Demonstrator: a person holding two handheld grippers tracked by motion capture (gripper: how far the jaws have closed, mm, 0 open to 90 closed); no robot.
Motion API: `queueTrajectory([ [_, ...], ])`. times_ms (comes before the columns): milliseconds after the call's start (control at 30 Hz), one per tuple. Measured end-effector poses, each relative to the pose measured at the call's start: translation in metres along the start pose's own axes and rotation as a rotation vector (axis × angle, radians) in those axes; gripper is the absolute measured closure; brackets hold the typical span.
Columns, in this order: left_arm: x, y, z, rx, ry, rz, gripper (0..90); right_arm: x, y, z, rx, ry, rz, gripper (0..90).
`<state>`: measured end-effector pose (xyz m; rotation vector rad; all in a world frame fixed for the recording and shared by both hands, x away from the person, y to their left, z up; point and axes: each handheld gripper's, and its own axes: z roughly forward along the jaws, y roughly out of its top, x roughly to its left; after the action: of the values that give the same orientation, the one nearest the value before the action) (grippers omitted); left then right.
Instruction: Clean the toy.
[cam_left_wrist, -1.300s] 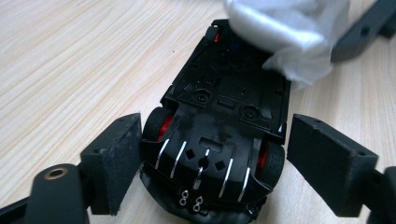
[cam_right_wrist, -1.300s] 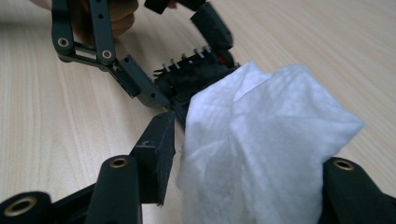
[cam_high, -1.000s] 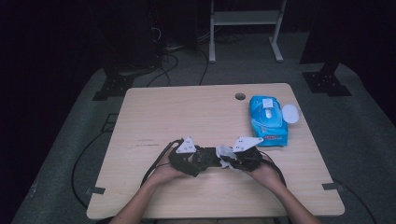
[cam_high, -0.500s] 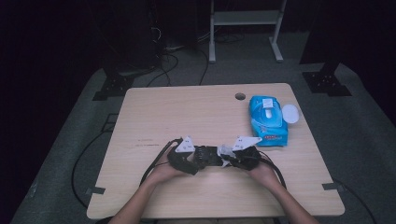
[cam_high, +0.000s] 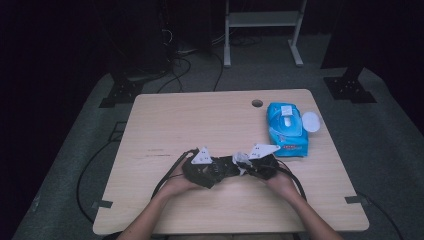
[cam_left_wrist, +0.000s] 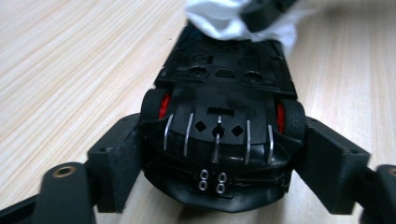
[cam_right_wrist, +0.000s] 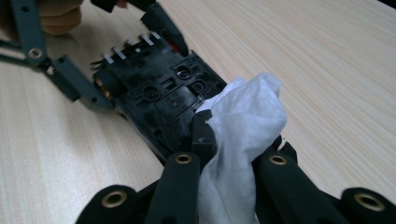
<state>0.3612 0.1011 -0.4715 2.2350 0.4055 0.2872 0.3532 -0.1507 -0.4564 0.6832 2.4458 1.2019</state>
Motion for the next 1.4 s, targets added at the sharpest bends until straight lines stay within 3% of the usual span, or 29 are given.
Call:
queueTrajectory([
  [133,-0.003,0.0,0.001,0.021,0.007,0.014,23.0,0.007,0.006,0.002,-0.025,0.043,0.016,84.0],
  [267,-0.006,0.001,0.004,0.026,0.02,0.024,23.1,0.023,0.017,0.01,-0.068,0.135,0.027,84.1],
  [333,-0.007,0.001,0.004,0.02,0.014,0.025,23.4,0.031,0.022,0.015,-0.092,0.206,0.047,84.3],
  [400,-0.008,0.002,0.003,0.019,0.019,0.028,23.8,0.038,0.025,0.02,-0.099,0.237,0.042,84.2],
  [533,-0.007,0.0,0.001,0.007,0.015,0.018,24.1,0.035,0.024,0.02,-0.088,0.198,0.026,84.2],
  [700,-0.007,0.0,0.001,0.005,0.021,0.021,24.1,0.011,0.008,0.006,-0.065,0.084,0.066,84.3],
  [833,-0.008,0.002,0.003,0.005,0.028,0.022,24.2,0.016,0.009,0.008,-0.089,0.13,0.095,84.3],
  [967,-0.01,0.002,0.003,0.01,0.035,0.034,24.2,0.037,0.021,0.019,-0.113,0.212,0.06,84.2],
  [1000,-0.01,0.001,0.003,0.012,0.035,0.036,24.2,0.041,0.023,0.021,-0.106,0.215,0.044,84.2],
  [1033,-0.01,0.0,0.003,0.01,0.034,0.032,24.2,0.042,0.024,0.023,-0.1,0.205,0.025,84.1],
  [1133,-0.009,-0.001,0.002,0.004,0.033,0.034,24.3,0.036,0.021,0.02,-0.097,0.172,0.033,84.1],
  [1200,-0.009,-0.001,0.002,0.002,0.032,0.031,24.3,0.021,0.013,0.012,-0.091,0.111,0.064,84.1],
  [1233,-0.009,-0.001,0.002,0.003,0.031,0.031,24.3,0.015,0.01,0.008,-0.077,0.079,0.065,84.0],
  [1267,-0.009,-0.001,0.002,0.003,0.031,0.031,24.3,0.015,0.01,0.008,-0.077,0.079,0.065,84.0],
  [1300,-0.009,-0.002,0.001,0.003,0.03,0.029,24.3,0.009,0.004,0.003,-0.057,0.037,0.06,84.0],
  [1333,-0.009,-0.002,0.001,0.004,0.03,0.033,24.3,-0.004,-0.004,-0.005,-0.041,-0.009,0.087,84.0],
  [1367,-0.009,-0.002,0.001,0.004,0.03,0.033,24.3,-0.004,-0.004,-0.005,-0.041,-0.009,0.087,84.0],
  [1400,-0.009,-0.001,0.001,0.003,0.034,0.033,24.3,-0.013,-0.01,-0.01,-0.042,-0.023,0.136,84.0],
])
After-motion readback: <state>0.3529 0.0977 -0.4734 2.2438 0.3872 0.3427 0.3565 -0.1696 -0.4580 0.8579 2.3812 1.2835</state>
